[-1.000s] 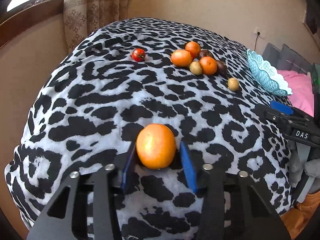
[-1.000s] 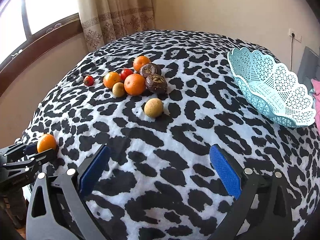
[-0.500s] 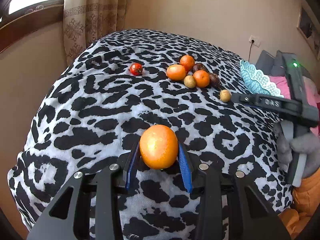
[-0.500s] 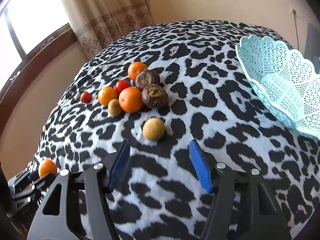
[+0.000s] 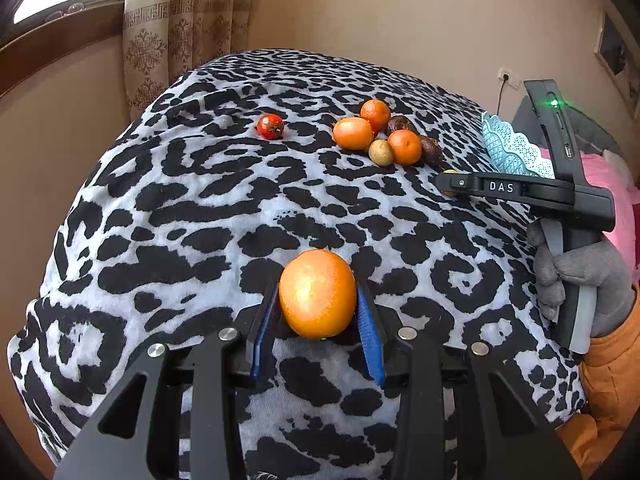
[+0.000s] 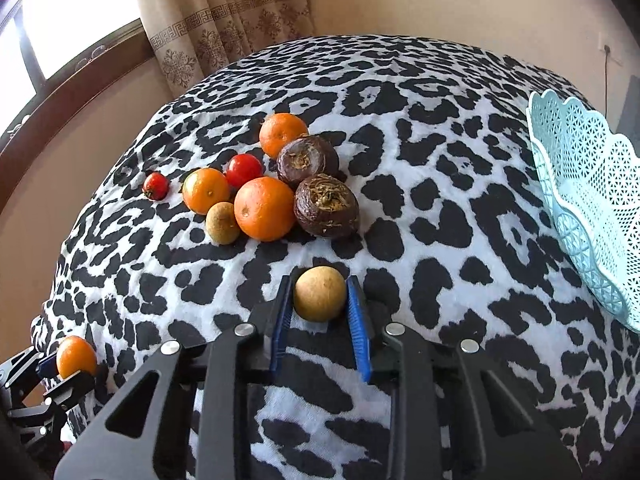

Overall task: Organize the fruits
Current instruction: 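Grasp the small yellow-brown round fruit with the right tool while the left tool holds the orange, then carry the yellow-brown fruit into the blue basket and open the right tool while the left holds the orange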

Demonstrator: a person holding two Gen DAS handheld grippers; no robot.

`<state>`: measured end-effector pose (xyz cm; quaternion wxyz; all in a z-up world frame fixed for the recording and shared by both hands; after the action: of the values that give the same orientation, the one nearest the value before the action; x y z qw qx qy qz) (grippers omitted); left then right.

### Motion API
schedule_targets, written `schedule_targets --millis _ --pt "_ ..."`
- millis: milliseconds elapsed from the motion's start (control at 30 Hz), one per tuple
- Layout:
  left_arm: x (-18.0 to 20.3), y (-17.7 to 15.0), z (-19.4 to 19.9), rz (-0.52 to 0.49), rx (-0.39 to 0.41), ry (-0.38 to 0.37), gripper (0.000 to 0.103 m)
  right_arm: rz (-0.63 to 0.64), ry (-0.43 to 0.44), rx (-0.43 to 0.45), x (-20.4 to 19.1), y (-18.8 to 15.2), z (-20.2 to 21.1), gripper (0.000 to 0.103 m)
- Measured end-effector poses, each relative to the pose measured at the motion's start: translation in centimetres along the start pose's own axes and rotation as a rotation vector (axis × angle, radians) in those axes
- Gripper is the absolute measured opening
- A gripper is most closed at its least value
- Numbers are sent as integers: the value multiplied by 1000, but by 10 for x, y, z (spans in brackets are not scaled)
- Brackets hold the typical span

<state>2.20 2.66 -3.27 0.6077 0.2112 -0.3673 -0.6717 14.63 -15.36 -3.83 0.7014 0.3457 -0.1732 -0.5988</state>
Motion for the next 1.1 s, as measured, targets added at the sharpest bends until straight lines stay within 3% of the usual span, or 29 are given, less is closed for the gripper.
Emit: schedule_targets --millis 233,633,900,1100 --pt "-1 2 0 -5 5 11 38 -17 5 43 4 5 15 28" --pt "4 22 15 -28 59 42 38 -64 23 200 19 31 74 28" --pt "7 38 26 -41 100 75 38 -106 -97 332 62 49 118 28" --pt "10 55 30 -75 135 154 38 -184 -177 369 114 51 133 28"
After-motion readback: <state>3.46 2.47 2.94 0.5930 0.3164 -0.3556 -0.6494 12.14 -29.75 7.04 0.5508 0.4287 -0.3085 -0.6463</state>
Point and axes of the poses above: each gripper's, at about its wrist camera, not at the fingertips, and z roughly against the way its jaws point, x to its right, y to its top, the point moved 8 cm from there along -z, roughly the way its jaws point, and after that the axes turned 7 degrees about x, right-handed, at the moved point
